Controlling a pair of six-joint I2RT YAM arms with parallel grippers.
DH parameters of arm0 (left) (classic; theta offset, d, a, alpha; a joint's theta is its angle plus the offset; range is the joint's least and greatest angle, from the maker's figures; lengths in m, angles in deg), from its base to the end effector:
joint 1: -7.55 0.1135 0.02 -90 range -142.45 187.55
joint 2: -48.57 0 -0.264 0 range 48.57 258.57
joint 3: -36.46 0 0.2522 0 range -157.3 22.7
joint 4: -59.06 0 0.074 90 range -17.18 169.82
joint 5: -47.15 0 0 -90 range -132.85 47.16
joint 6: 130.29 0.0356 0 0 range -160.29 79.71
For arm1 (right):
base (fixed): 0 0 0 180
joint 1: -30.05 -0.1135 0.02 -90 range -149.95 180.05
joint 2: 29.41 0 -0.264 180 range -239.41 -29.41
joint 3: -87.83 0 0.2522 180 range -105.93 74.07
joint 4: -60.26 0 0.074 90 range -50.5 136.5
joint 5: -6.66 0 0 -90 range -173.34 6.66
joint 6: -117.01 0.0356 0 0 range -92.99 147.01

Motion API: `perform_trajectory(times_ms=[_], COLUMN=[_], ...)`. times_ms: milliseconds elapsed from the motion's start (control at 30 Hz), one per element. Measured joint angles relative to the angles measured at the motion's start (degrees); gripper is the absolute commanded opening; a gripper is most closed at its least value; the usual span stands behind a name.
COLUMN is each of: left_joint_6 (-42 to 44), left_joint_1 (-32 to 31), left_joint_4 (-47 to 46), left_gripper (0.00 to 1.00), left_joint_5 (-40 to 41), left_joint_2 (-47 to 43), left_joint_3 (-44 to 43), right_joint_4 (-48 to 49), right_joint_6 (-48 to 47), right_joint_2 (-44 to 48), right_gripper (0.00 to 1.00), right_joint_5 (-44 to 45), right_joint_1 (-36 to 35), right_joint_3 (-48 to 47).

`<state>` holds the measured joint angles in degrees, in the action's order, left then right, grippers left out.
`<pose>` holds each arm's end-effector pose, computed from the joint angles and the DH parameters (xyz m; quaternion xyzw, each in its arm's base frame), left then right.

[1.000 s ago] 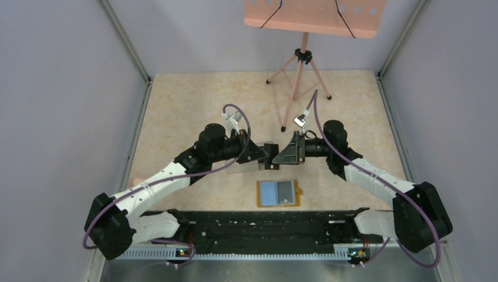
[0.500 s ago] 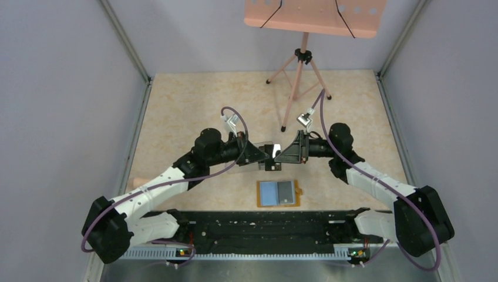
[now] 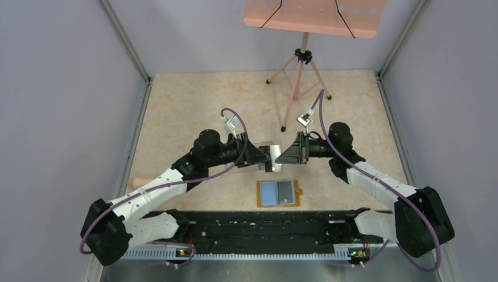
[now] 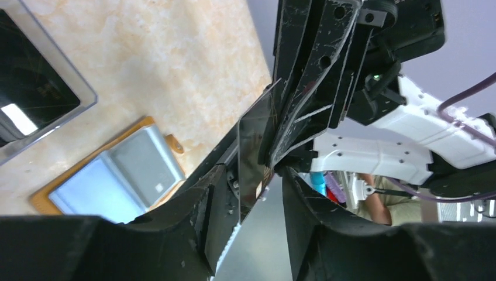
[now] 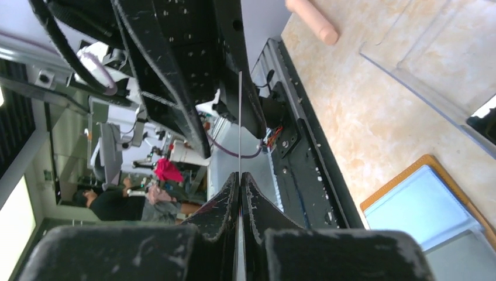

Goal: Put the credit cards into the card holder
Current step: Insert the credit card into the card holder.

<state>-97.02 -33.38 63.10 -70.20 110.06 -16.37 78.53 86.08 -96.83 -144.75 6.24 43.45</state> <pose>0.1754 -0.1738 0.2843 0.0420 0.7719 -0.5784 0.2605 0.2083 0.1261 0.2510 -0.1378 0.7077 0.6670 0.1877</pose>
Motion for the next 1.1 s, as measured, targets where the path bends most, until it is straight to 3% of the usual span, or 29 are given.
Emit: perform_trajectory(times_ms=[233,500,800,1100], left_joint_6=[-0.2,-4.2,-6.5,-7.7], left_joint_1=[0.0,0.0,0.0,-0.9], left_joint_4=[5.0,9.8,17.1,17.3], left_gripper=[0.54,0.41,0.32,0.17], left_joint_5=[4.7,7.5,10.3,10.3], left_joint_2=[0.0,5.1,10.7,17.8], left_joint_3=[1.9,5.5,7.7,7.8], right_joint_4=[-17.7,-28.8,-31.8,-26.6], right_joint_6=[-12.8,-20.8,-23.1,-22.3], right_joint_2=[2.0,2.1,-0.6,-4.2], right_gripper=[0.00,0.00,0.00,0.00], right_joint_5=[6.6,14.9,22.4,21.5], right_joint_1=[0.0,0.0,0.0,0.0], right_joint_3=[-0.6,5.6,11.0,12.1])
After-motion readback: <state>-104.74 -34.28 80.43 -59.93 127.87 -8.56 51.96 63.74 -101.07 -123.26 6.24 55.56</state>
